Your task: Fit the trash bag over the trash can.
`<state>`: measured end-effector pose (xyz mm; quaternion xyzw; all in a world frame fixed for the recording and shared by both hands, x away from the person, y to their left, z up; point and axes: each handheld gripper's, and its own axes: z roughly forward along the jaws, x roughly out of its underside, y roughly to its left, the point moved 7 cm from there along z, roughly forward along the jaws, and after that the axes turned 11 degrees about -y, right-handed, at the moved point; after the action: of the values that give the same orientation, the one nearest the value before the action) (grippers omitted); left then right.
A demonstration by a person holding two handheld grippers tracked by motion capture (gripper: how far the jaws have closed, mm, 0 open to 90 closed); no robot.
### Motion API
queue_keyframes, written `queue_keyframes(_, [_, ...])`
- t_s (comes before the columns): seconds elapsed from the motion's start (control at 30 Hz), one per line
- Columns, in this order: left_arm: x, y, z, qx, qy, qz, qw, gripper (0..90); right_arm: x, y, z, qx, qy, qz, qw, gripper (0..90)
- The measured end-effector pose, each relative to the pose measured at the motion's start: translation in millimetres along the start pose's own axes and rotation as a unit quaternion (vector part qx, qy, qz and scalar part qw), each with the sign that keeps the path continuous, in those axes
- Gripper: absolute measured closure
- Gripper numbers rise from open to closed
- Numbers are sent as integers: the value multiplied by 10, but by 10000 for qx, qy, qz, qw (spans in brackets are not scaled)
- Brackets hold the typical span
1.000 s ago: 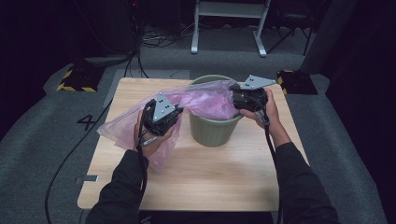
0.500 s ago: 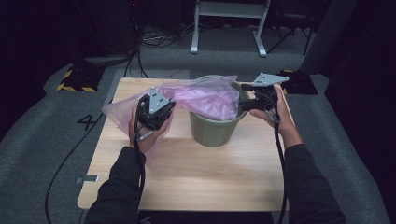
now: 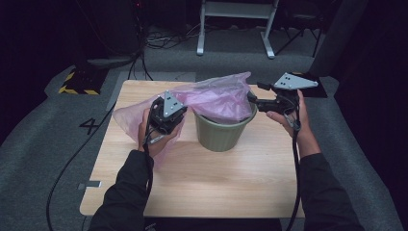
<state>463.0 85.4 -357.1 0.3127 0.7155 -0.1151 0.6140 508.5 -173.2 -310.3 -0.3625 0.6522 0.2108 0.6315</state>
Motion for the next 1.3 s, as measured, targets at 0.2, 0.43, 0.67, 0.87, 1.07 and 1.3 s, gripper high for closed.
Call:
queue_keyframes(0.2, [-50, -61, 33, -30, 39, 140, 9999, 893, -51, 298, 93, -318, 256, -534, 9977, 454])
queue_keyframes(0.43, [-27, 93, -85, -176, -51, -40, 9998, 893, 231, 283, 384, -204, 1169, -782, 9898, 630])
queue_keyframes(0.67, [-11, 73, -63, -152, -27, 6, 9999, 893, 343, 239, 502, -221, 1304, -439, 9902, 466])
queue_keyframes(0.87, [-33, 26, -53, -112, -64, 25, 9999, 893, 201, 247, 354, -777, 679, 100, 9946, 338])
queue_keyframes(1.07, [-28, 78, -68, -246, -39, 85, 9997, 893, 155, 222, 233, -789, 703, -141, 9943, 433])
queue_keyframes(1.3, [19, 160, -66, -362, 37, 88, 9993, 893, 208, 142, 150, -347, 1132, -558, 9914, 363])
